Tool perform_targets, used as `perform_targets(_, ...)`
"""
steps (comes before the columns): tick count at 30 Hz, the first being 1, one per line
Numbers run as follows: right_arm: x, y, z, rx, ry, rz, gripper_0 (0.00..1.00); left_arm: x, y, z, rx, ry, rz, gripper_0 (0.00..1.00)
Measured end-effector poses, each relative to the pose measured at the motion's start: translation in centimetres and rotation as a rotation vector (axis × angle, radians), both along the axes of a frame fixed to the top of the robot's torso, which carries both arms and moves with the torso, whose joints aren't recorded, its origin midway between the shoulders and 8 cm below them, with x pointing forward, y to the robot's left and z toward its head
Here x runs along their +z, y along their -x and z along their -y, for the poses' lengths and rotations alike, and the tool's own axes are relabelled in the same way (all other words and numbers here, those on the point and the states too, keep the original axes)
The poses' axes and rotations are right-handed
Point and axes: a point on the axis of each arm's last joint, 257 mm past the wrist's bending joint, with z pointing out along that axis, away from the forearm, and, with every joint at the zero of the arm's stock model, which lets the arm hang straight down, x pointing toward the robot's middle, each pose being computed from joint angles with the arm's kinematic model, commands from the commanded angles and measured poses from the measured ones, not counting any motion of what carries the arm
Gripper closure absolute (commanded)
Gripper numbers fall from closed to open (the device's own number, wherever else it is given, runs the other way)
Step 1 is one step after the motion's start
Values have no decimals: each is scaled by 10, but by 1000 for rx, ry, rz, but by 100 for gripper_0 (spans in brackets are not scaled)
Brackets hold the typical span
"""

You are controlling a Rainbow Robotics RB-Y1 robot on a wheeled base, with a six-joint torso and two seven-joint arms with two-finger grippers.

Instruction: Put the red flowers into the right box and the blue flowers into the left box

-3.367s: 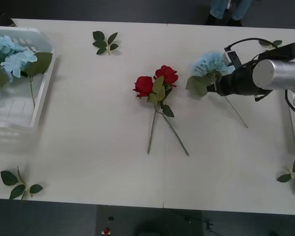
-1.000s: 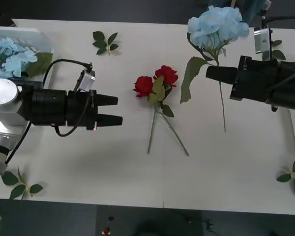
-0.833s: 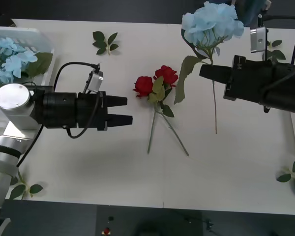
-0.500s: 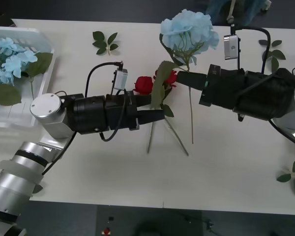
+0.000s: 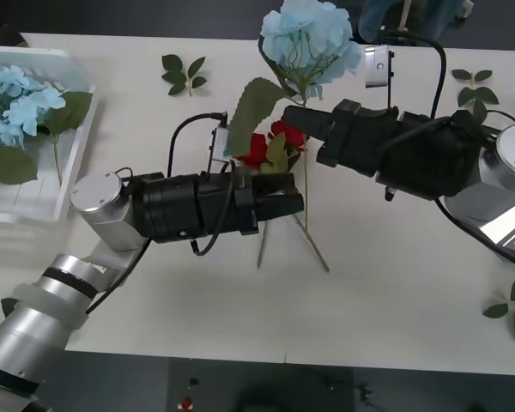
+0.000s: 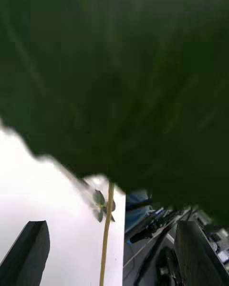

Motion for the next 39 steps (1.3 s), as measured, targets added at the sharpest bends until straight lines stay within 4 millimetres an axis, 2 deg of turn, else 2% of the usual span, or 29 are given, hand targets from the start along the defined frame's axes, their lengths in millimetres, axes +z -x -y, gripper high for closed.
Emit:
perform_targets(5,1,0,-2,3,-5,-2,100,-5,2,7,-1,-9,-9,24)
perform_targets(6,1,0,-2,3,-5,-2,100,-6,2,8,1,-10,-11,28)
perform_targets(7,1,0,-2,3,-5,-2,100,-6,2,9,3,-9,-12,42)
perform_targets(8,1,0,-2,3,-5,-2,100,-5,1,10,4,-6,-12,48)
perform_targets(9,1,0,-2,3,-5,-2,100,-4,2,11,5,-2,-13,62)
perform_targets(13,1,0,-2,3,-5,-3,100,-1,0,19,15,14,-16,99)
perform_targets(18,1,0,-2,3,-6,-4,100,3,-10,26,58,34,-27,100)
perform_targets(29,1,1,-2,4,-8,-11,100,1,-12,31,72,32,-35,100)
perform_targets(30,1,1,-2,4,-9,-12,96,1,-13,31,76,32,-35,100)
perform_targets(31,1,0,-2,4,-10,-13,67,1,-13,31,79,32,-35,100)
perform_targets(32,1,0,-2,4,-11,-16,25,1,-13,30,79,32,-36,100)
perform_targets(33,1,0,-2,4,-13,-20,0,1,-14,30,79,35,-38,100)
perform_targets(39,1,0,-1,5,-19,-33,0,5,-18,17,88,54,-55,100)
